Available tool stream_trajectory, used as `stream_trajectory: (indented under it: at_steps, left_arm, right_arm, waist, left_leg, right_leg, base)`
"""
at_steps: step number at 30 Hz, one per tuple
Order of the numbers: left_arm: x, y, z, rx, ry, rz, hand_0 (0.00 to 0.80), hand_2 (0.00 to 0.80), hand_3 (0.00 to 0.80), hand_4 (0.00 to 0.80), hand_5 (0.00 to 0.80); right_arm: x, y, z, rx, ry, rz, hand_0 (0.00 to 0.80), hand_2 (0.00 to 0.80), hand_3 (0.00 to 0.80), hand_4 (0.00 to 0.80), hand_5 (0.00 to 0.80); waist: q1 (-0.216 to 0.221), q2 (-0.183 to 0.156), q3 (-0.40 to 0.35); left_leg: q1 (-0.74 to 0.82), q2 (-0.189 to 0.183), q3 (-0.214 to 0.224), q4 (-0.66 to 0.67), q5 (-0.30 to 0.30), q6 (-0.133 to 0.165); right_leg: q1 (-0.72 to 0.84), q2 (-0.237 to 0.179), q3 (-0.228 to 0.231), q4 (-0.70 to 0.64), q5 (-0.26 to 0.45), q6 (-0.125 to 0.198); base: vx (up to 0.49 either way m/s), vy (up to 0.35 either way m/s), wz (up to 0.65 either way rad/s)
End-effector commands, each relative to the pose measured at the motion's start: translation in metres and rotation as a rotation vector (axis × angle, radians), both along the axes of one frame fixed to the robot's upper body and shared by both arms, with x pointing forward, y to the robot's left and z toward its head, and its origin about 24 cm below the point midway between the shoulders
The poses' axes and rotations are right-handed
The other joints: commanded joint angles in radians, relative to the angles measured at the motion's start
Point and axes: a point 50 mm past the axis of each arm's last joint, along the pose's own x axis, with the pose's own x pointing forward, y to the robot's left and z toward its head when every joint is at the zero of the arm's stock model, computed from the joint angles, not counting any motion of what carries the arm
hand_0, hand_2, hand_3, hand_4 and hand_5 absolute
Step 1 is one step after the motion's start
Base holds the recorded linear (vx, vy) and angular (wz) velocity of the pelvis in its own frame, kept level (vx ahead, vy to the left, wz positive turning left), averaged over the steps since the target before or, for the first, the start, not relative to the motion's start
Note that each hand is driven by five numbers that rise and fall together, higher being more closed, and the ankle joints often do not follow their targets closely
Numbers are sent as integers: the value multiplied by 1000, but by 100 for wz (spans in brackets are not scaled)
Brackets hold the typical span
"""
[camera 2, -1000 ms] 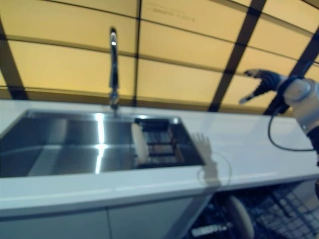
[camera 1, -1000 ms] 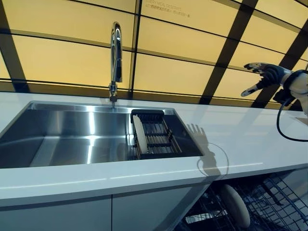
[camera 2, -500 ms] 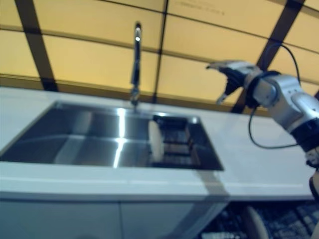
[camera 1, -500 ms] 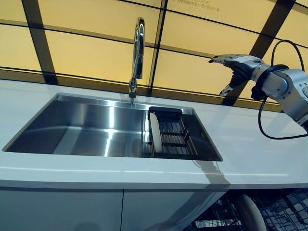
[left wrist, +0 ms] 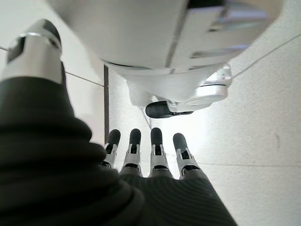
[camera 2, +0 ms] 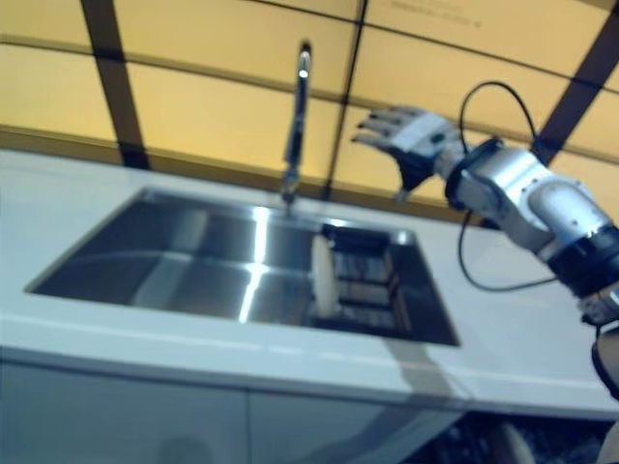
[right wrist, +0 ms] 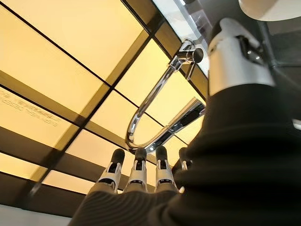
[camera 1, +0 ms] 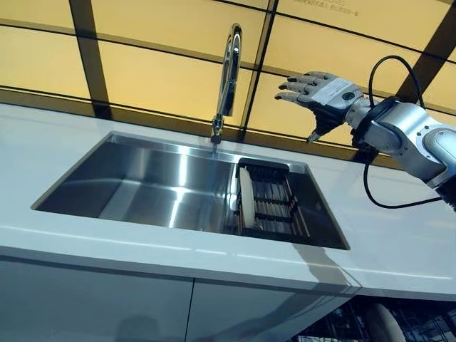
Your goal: Take plates into dishwasher
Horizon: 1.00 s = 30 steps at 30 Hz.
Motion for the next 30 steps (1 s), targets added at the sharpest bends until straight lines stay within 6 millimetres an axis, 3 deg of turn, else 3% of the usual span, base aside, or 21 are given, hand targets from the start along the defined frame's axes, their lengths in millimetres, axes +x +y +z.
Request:
stream_trajectory:
  at_steps: [1, 30]
  left_arm:
    - [14, -2, 1, -4, -26, -8, 0, 0, 0, 0, 0]
    - [22, -7, 2, -29, -82, -20, 0, 0, 0, 0, 0]
  right_arm:
    - [-4, -7, 26, -55, -89, -44, 0, 0, 0, 0, 0]
    - [10, 0, -43, -165, 165, -28, 0, 0, 0, 0, 0]
  waist:
    - [34, -16, -2]
    - [65, -6, 44]
  left_leg:
    - [-10, -40, -15, -2, -12, 43]
    - [-52, -35, -43, -2, 1, 36]
  right_leg:
    - [20, -28, 7, 2, 19, 62]
    - [0, -22, -18, 2, 7, 50]
  base:
    - [-7, -9, 11]
    - [2, 0, 4]
